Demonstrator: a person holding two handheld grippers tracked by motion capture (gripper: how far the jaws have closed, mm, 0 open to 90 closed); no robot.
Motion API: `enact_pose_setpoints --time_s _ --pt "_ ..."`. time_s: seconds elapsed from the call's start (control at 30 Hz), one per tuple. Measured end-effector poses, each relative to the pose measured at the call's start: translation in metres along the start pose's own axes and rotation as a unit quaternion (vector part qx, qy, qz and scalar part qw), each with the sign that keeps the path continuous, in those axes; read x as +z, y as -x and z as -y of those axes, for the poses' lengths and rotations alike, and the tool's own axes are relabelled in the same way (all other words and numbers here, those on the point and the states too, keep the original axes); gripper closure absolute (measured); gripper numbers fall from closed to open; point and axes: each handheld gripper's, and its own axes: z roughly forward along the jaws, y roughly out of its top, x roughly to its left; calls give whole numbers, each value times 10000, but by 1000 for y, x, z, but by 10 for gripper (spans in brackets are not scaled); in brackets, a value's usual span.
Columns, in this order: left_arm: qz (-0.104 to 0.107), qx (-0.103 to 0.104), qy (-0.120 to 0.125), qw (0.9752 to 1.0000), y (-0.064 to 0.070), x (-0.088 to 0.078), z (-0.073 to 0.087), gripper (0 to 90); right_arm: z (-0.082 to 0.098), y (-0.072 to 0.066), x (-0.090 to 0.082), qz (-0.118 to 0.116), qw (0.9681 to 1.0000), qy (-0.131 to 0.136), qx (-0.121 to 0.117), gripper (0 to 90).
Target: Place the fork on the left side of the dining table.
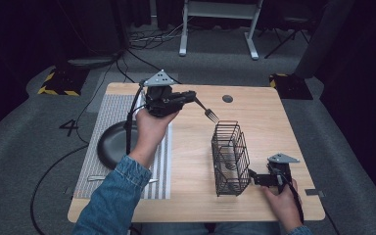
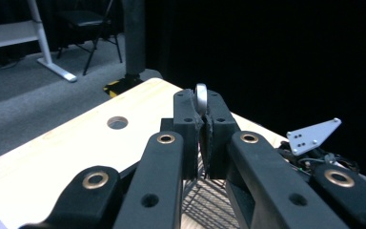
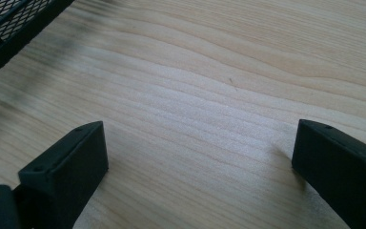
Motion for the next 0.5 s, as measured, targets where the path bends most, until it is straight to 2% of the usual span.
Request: enact_pose_setpoints --time_s 0.23,0.5 --pt "-203 -135 64 9997 -17 -13 0 865 0 0 0 0 10000 0 -1 47" --pt "-492 -394 189 9978 -43 -31 3 865 0 0 0 2 10000 0 -2 46"
